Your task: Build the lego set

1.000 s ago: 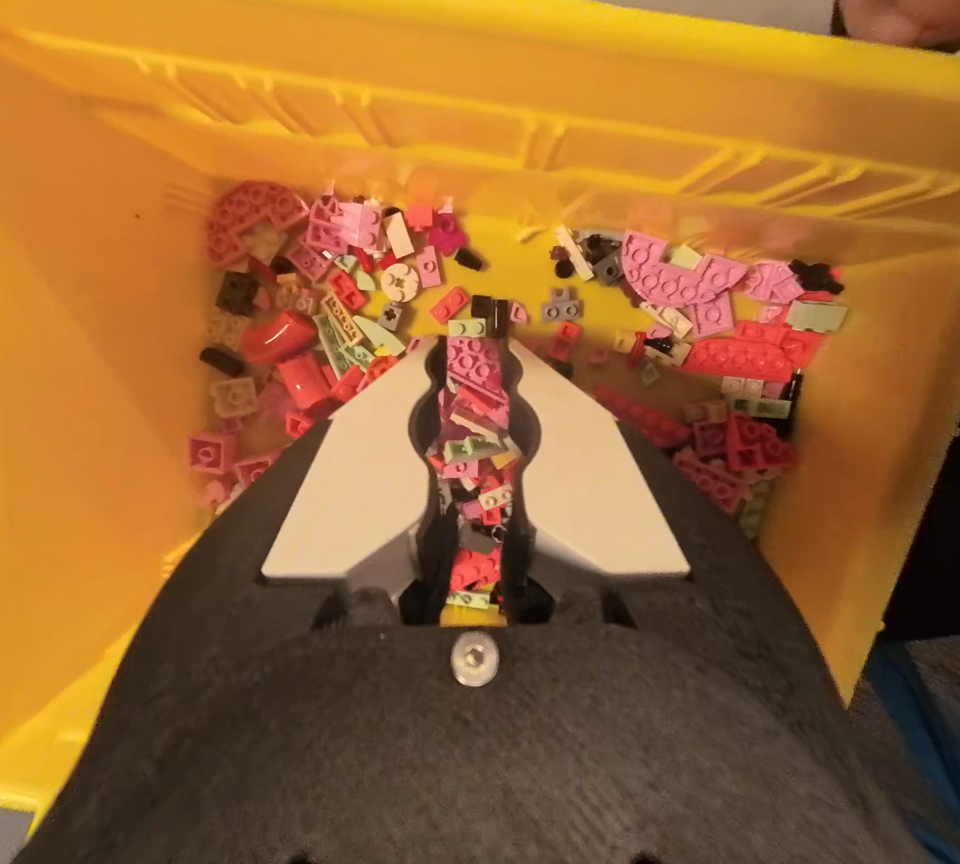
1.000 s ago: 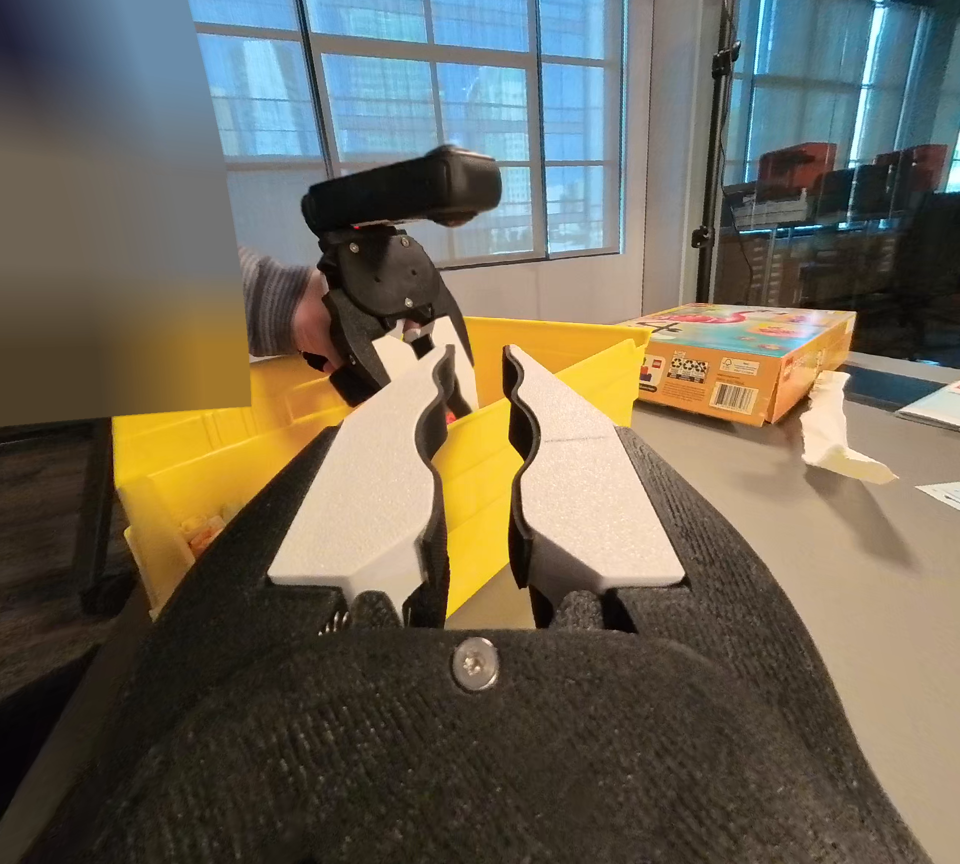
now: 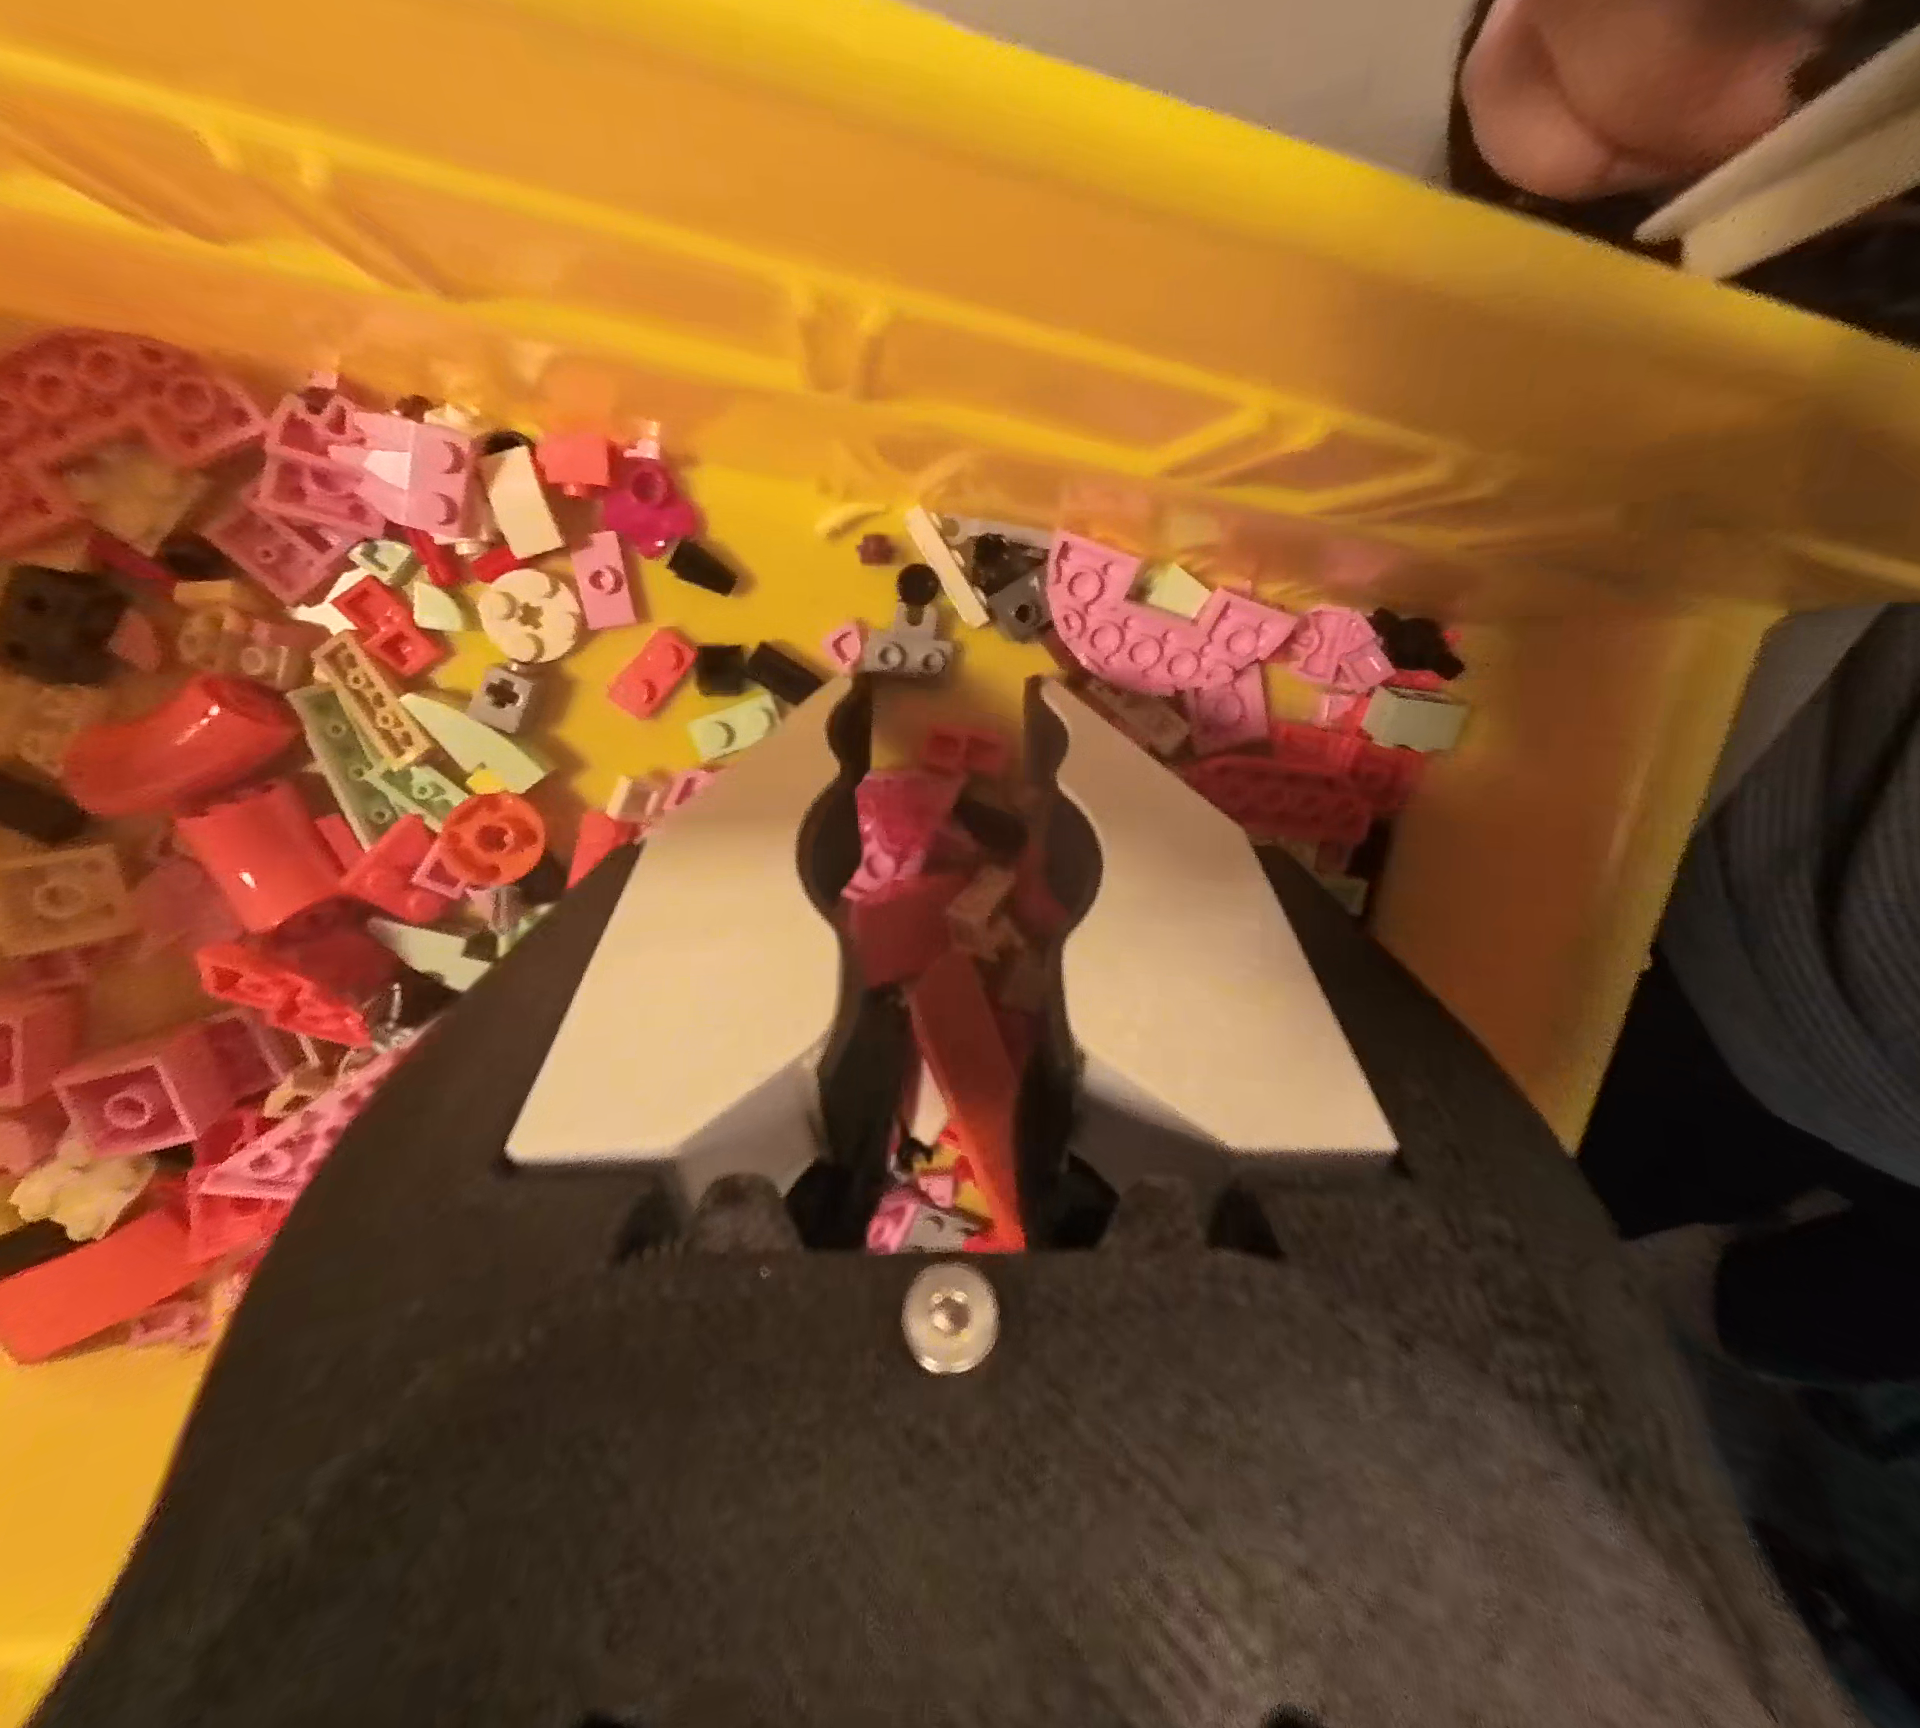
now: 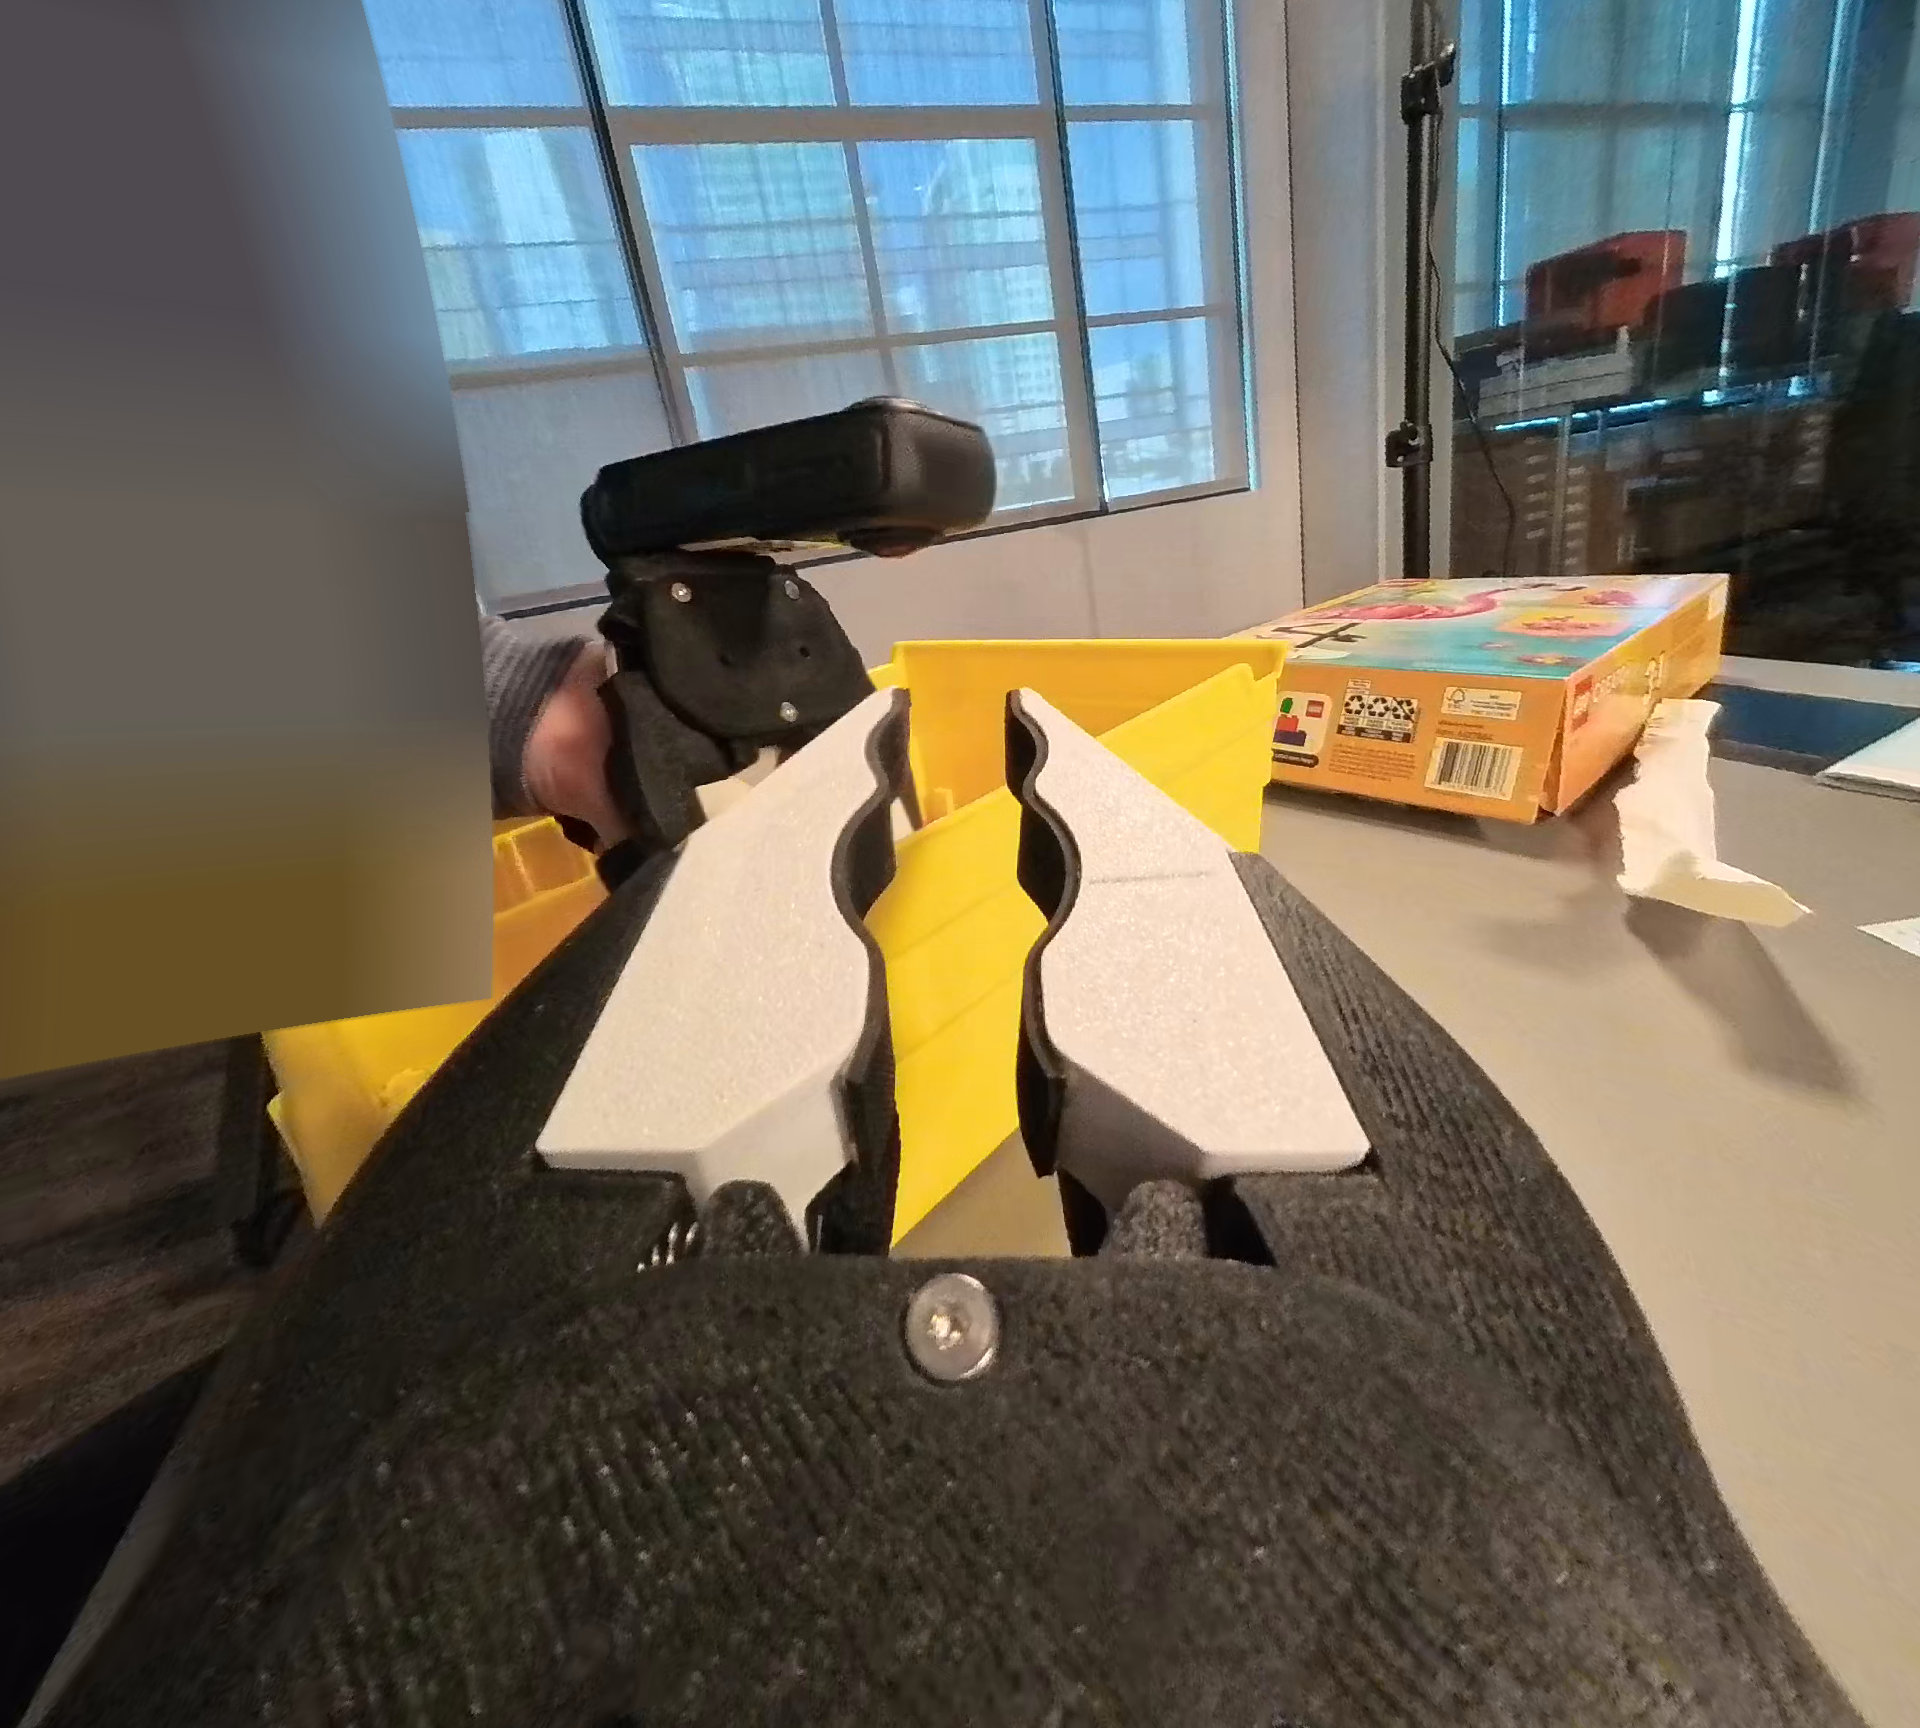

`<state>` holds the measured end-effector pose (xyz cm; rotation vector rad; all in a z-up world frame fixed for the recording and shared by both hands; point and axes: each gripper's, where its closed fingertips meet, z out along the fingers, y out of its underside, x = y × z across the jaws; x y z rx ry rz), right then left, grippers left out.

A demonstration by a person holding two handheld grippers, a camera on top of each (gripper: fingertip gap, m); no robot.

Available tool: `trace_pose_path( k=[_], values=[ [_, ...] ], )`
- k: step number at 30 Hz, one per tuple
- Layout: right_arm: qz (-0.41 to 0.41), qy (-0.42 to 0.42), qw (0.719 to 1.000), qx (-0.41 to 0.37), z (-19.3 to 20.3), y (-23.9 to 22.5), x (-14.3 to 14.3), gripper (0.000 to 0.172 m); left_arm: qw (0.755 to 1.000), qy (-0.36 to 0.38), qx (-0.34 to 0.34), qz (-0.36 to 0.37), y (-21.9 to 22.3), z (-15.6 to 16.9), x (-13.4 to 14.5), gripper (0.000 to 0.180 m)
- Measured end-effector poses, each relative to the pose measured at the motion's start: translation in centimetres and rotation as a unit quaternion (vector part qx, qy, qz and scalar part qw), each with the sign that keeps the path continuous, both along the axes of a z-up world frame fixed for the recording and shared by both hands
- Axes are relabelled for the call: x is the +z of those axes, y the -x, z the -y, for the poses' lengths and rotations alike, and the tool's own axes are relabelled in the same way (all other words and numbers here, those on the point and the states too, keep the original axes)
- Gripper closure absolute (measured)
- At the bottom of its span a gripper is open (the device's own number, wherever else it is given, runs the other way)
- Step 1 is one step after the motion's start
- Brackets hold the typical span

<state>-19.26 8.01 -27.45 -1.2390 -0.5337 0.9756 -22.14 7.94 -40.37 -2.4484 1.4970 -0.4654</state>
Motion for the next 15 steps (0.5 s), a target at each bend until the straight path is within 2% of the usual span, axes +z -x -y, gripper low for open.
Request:
trace_pose_path(
  k=[12,15],
  values=[
    [-0.001,0.003,1.0,0.004,-1.0,-1.5,-0.4,0.155,0.999,-0.031,-0.036,-0.01,-0.6,-0.3,-0.2,0.159],
    [-0.001,0.002,1.0,0.005,-1.3,-1.9,-0.4,0.155,0.999,-0.029,-0.032,-0.006,-0.7,-0.3,-0.2,0.156]
  ],
)
